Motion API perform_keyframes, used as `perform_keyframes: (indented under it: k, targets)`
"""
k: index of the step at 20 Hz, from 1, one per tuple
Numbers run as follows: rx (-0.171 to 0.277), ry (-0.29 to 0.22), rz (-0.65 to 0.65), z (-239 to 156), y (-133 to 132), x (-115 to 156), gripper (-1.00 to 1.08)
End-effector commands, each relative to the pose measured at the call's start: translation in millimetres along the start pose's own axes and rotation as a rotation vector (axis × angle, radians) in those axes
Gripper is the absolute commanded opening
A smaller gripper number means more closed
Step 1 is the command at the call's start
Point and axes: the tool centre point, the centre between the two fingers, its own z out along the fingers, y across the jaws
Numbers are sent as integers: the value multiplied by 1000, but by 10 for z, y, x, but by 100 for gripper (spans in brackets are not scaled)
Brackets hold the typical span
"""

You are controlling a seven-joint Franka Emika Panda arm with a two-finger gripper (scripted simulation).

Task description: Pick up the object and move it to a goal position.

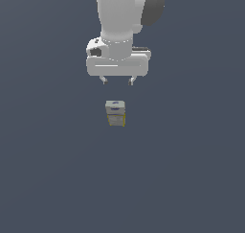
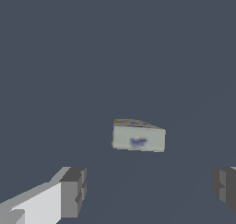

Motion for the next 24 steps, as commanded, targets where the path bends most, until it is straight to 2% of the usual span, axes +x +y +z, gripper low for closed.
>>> perform_keyframes:
  k: [1, 10, 24]
  targets:
    - [0, 0, 0, 0, 0, 0, 100]
    - [-2, 18, 5, -120, 188, 51, 100]
    - [-2, 18, -57, -70, 186, 50, 100]
